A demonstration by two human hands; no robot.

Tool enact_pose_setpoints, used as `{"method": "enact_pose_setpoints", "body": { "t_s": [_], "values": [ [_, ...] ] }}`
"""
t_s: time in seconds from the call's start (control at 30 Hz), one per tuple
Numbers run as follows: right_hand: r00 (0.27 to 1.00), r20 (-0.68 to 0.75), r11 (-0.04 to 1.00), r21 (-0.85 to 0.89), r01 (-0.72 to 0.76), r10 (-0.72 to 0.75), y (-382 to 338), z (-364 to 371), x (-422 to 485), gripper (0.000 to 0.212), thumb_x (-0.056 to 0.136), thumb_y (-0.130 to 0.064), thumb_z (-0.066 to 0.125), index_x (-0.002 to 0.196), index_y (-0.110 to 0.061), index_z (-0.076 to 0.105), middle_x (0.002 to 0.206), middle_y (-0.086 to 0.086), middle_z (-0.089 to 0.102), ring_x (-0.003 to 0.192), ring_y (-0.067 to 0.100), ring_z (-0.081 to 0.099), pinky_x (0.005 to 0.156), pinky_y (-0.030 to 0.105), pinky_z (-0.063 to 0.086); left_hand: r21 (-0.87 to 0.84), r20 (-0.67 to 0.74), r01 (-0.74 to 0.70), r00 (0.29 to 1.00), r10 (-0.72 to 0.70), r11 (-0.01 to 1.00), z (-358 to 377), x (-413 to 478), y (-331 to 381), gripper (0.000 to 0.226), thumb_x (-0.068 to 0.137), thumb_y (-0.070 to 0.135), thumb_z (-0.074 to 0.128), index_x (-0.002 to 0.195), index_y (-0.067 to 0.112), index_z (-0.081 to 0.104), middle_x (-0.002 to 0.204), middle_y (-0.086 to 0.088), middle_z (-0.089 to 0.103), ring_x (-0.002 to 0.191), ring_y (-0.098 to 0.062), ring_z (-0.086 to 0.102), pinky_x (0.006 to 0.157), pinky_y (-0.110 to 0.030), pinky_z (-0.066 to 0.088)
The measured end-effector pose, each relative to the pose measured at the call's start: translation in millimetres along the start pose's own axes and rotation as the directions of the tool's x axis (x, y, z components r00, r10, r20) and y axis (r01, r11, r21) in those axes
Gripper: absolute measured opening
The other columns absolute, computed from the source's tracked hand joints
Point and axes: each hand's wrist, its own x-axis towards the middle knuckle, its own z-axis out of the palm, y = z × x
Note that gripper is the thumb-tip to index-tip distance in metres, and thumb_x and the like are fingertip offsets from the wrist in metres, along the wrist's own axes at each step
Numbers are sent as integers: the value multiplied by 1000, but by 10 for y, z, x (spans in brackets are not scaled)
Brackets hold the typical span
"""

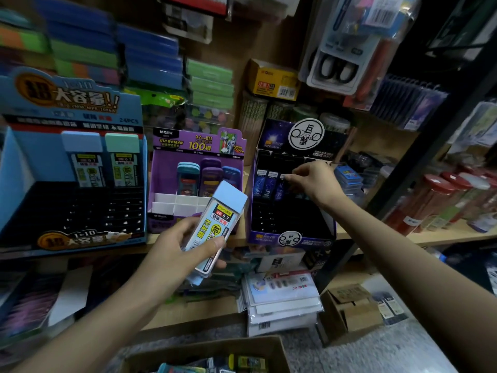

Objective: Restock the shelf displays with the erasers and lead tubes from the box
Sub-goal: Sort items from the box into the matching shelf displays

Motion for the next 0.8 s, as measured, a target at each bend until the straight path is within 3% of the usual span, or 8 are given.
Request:
{"method": "enact_pose_setpoints", "body": {
  "t_s": [0.13, 0.2, 0.3, 0.4, 0.47, 0.57, 0.63, 0.8],
  "values": [
    [976, -158, 897, -438, 65, -148, -274, -101, -234, 33, 92, -35, 57, 92, -5, 68, 87, 15, 70, 87, 33, 63, 69, 39, 50, 25, 1, -13, 1000, 13, 1000, -88, -62, 90, 38, 65, 32, 72, 102, 29, 62, 93, 6, 73, 74, -22, 73, 53, -23, 55],
    [911, -183, 877, -392, 276, -369, -552, -130, -473, 31, 93, -40, 53, 95, -12, 67, 90, 7, 69, 88, 28, 62, 69, 38, 49, 61, 19, -20, 1000, 19, 998, -170, -98, 144, 34, 68, 28, 72, 101, 26, 63, 92, 4, 73, 72, -23, 73, 53, -25, 56],
    [742, 122, 731, -127, 671, -660, -1078, -147, -764, 36, 89, -43, 56, 110, -15, 67, 112, 2, 64, 106, 18, 56, 89, 35, 44, 125, 76, -21, 997, 11, 992, -312, -160, 243, 37, 64, 22, 74, 100, 18, 66, 93, -5, 72, 71, -28, 72, 58, -26, 58],
    [634, 498, 710, -48, 702, -592, -1446, -15, -890, 46, 85, -48, 60, 123, -22, 59, 124, -5, 60, 115, 10, 53, 97, 34, 43, 217, 129, -66, 991, 38, 974, -484, -258, 364, 38, 64, 19, 74, 101, 19, 67, 92, -4, 73, 73, -25, 71, 61, -25, 58],
    [615, 560, 716, -55, 696, -555, -1556, 131, -931, 44, 84, -44, 63, 123, -23, 58, 123, -4, 60, 114, 12, 53, 96, 35, 43, 266, 120, -101, 990, 71, 959, -603, -353, 431, 32, 66, 21, 75, 97, 24, 67, 86, 4, 73, 68, -15, 70, 56, -16, 52],
    [695, 421, 793, 108, 599, -583, -1600, 308, -974, 39, 78, -29, 74, 113, -18, 61, 110, -5, 62, 104, 10, 55, 90, 26, 42, 317, 63, -137, 990, 124, 938, -760, -484, 486, 30, 60, 30, 75, 88, 24, 67, 76, 8, 71, 60, -4, 66, 52, -13, 48],
    [801, 345, 862, 334, 382, -489, -1609, 390, -985, 38, 72, -23, 80, 103, -21, 58, 97, -9, 61, 89, 6, 58, 80, 23, 47, 285, 4, -135, 990, 139, 949, -864, -553, 508, 33, 59, 31, 75, 89, 21, 67, 76, 3, 72, 59, -10, 67, 52, -18, 50],
    [892, 407, 719, 678, -153, -195, -1695, 653, -984, 31, 73, -6, 77, 94, -7, 54, 81, 9, 69, 63, 13, 66, 52, 21, 54, 170, -203, -108, 969, 142, 980, -1144, -646, 610, 36, 66, 26, 73, 100, 18, 65, 85, 3, 75, 58, -15, 69, 47, -22, 52]
  ]
}}
